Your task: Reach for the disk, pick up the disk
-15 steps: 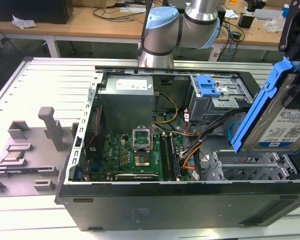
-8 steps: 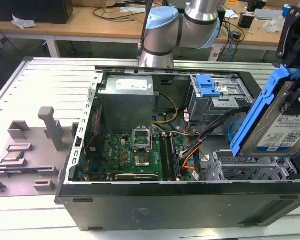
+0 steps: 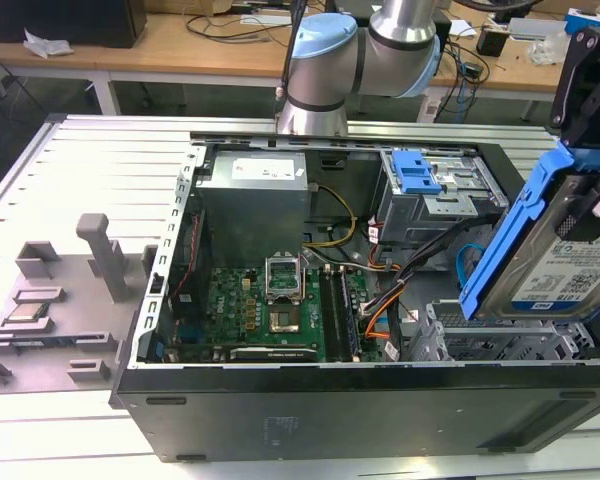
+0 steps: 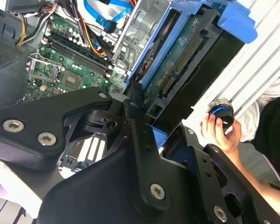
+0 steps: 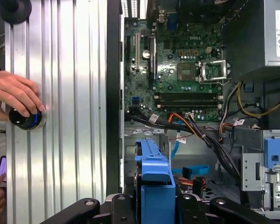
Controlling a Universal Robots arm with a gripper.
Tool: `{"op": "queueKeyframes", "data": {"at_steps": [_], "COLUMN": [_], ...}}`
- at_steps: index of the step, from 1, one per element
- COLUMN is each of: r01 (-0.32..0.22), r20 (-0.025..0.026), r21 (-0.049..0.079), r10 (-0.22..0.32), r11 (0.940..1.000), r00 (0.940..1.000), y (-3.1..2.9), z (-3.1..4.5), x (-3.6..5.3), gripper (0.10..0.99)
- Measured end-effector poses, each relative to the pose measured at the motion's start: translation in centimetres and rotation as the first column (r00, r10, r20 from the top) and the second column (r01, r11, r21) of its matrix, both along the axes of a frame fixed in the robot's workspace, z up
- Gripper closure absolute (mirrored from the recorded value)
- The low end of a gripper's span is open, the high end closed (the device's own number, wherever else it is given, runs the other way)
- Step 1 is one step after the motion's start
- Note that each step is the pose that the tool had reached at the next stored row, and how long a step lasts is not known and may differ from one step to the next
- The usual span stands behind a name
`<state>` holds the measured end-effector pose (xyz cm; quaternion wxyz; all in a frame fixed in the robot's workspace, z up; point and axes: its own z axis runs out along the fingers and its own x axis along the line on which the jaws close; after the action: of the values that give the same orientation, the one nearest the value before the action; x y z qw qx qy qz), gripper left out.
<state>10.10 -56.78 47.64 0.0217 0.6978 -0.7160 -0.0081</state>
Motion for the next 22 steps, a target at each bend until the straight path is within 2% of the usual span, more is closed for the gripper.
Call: {"op": "queueKeyframes", "data": {"at_steps": [17,19,22], "r01": [0.004,0.004,0.004], "r20": [0.0,0.0,0.0], "r21": [0.0,0.002,0.01], "r10": [-0.004,-0.004,-0.004], "r11": [1.0,1.0,0.9999], "r00": [1.0,1.0,1.0], "y": [-0.56,-0.55,-0.22], "z": [-1.42,-1.55,-1.65], "x": [0.0,0.0,-0.08], "gripper": [0.718,0.718,0.718]}}
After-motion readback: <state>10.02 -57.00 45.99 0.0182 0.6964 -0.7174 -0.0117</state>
